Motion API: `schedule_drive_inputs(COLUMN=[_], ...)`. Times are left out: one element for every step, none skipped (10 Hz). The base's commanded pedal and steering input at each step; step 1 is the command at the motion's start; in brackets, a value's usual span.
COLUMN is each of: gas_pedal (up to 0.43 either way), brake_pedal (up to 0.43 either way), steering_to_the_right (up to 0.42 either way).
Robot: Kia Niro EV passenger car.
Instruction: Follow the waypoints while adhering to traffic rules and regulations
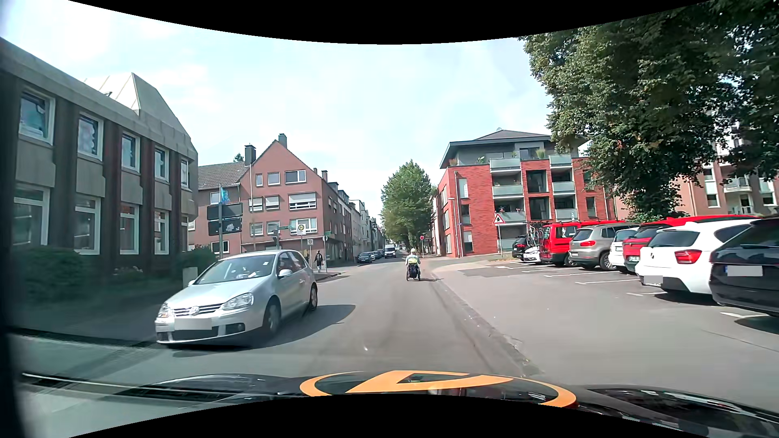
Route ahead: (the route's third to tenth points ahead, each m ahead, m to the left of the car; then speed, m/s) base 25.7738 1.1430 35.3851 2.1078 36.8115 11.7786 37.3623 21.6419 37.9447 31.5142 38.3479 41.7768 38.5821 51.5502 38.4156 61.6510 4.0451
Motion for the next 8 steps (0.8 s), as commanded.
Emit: schedule_drive_inputs(gas_pedal=[0.087,0.087,0.087,0.087,0.087,0.079,0.079,0.079], brake_pedal=[0.000,0.000,0.000,0.000,0.000,0.000,0.000,0.000], steering_to_the_right=[-0.004,-0.004,-0.005,-0.005,-0.006,-0.007,-0.007,-0.007])
